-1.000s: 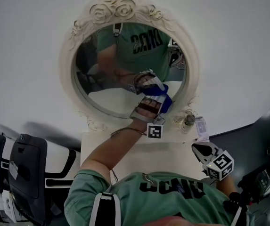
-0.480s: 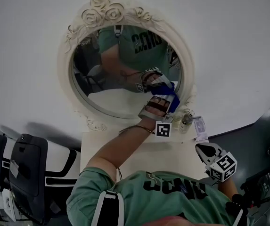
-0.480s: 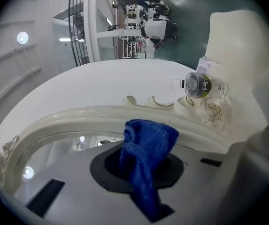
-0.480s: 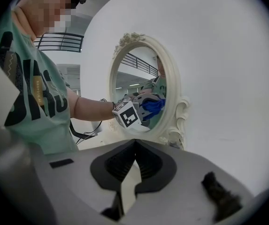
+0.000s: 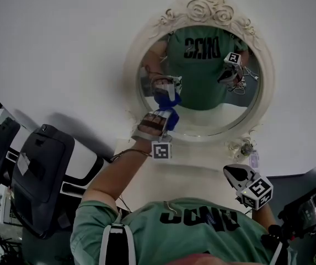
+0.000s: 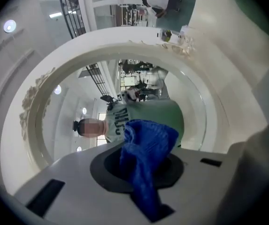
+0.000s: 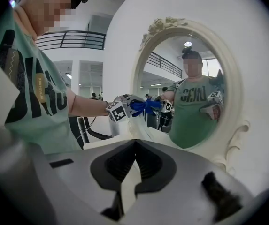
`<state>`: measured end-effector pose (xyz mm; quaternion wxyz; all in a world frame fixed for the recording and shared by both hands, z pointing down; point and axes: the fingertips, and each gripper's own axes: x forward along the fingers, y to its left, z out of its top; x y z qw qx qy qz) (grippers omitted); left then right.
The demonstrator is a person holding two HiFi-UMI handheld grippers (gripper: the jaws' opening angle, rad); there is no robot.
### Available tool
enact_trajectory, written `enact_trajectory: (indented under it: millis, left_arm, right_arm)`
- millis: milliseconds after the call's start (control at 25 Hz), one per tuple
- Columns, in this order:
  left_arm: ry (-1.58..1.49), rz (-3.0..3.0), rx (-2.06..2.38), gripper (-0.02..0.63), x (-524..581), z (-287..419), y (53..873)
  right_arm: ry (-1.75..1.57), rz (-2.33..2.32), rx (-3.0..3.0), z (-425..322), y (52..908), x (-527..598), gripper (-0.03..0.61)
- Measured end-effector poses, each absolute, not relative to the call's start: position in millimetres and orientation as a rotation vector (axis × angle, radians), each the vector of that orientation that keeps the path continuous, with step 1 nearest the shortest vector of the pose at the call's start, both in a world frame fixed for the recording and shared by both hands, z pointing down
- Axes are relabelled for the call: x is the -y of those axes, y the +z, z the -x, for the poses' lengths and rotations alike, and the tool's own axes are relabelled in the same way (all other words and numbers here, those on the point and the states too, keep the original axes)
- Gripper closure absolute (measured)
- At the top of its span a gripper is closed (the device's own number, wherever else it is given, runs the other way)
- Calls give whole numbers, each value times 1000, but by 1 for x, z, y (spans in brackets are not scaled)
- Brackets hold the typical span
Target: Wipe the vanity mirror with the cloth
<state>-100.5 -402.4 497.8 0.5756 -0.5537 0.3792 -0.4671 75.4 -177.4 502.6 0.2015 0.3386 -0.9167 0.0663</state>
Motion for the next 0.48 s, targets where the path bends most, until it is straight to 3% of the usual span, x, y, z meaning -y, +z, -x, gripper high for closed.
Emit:
enact_trajectory:
  millis: [200, 480]
  left_arm:
    - [-1171, 1273, -949, 555, 410, 161, 507]
    - [-1204, 1266, -927, 555, 422, 167, 523]
  right_arm:
    - [148, -859, 2587, -38, 500, 189, 568]
    - [154, -834, 2578, -29, 500, 190, 568]
